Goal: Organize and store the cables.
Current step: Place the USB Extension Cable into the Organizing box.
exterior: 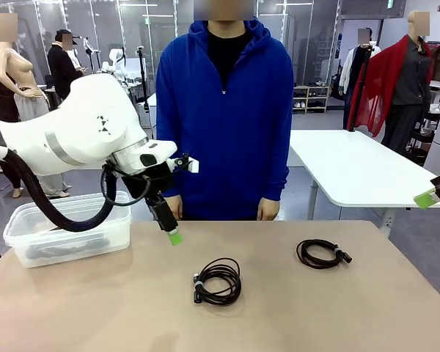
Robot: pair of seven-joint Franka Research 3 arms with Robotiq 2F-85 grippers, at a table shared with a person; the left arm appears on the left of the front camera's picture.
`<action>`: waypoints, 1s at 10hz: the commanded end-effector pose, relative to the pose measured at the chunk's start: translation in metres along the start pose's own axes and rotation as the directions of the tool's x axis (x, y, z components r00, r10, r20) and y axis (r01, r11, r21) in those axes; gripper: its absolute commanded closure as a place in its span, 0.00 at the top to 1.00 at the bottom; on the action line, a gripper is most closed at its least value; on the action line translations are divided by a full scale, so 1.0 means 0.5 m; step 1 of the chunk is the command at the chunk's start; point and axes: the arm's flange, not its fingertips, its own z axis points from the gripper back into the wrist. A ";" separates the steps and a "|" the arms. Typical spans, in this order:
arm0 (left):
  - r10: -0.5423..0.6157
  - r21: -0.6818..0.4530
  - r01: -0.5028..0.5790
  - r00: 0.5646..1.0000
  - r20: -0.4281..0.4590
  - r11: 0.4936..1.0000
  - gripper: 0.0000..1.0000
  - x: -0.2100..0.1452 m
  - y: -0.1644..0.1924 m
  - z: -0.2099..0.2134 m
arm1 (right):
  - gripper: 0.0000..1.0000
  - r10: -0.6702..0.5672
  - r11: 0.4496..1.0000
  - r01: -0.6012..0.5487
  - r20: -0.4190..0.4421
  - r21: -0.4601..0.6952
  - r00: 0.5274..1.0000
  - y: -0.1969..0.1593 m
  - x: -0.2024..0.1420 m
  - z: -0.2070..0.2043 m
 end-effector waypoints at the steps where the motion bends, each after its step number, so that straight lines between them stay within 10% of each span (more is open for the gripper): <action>1: 0.152 0.057 -0.151 0.988 -0.019 0.987 1.00 0.026 -0.002 -0.034 | 1.00 0.003 1.000 -0.003 0.004 0.006 1.000 -0.002 -0.004 0.000; 10: 0.343 0.169 -0.336 0.939 -0.010 0.927 1.00 0.081 0.020 -0.109 | 1.00 0.003 1.000 -0.003 0.004 0.006 1.000 -0.002 -0.004 0.000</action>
